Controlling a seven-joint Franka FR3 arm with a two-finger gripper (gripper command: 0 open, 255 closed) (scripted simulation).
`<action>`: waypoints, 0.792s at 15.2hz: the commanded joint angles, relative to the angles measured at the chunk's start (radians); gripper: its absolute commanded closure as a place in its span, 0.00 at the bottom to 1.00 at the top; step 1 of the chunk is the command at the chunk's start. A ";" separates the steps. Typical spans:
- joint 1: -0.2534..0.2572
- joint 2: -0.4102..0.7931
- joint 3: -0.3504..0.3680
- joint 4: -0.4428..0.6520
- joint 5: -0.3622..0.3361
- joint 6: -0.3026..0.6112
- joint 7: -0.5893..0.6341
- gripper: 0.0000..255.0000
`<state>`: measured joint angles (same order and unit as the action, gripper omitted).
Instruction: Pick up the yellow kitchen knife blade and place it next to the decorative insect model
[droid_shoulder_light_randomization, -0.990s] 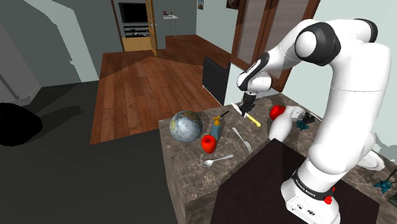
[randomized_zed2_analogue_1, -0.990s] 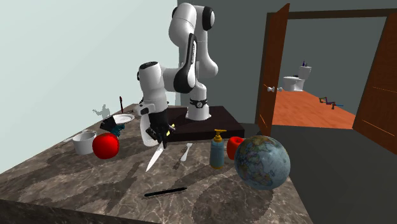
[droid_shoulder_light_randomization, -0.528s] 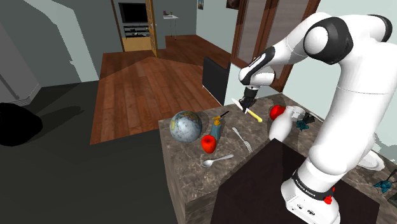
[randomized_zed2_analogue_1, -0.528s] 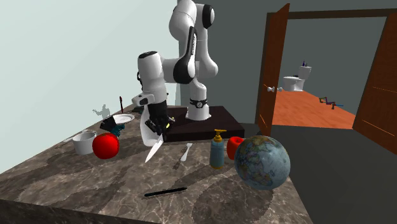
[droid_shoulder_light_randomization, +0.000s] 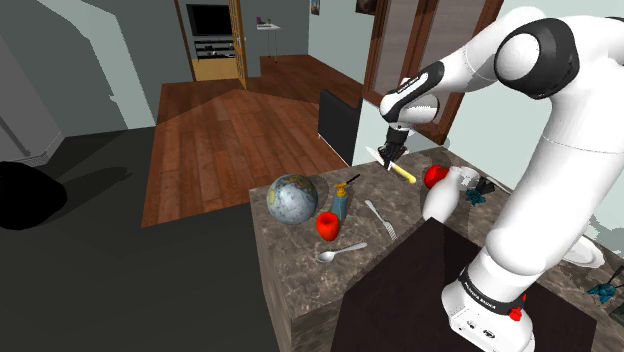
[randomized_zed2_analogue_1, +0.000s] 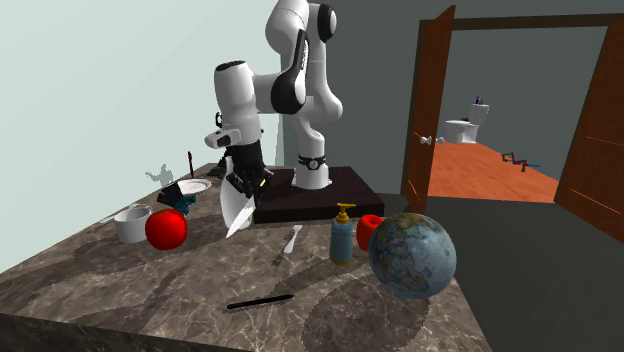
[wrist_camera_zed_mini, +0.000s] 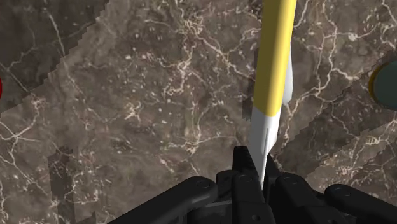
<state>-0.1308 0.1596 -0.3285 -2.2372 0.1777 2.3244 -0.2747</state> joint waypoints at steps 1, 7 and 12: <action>0.002 -0.016 -0.002 0.010 -0.011 -0.025 0.010 1.00; 0.006 -0.070 -0.008 0.035 -0.043 -0.099 0.036 1.00; -0.018 -0.160 -0.036 -0.050 -0.084 -0.100 0.010 1.00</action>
<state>-0.1434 0.0187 -0.3579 -2.2611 0.1024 2.2164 -0.2566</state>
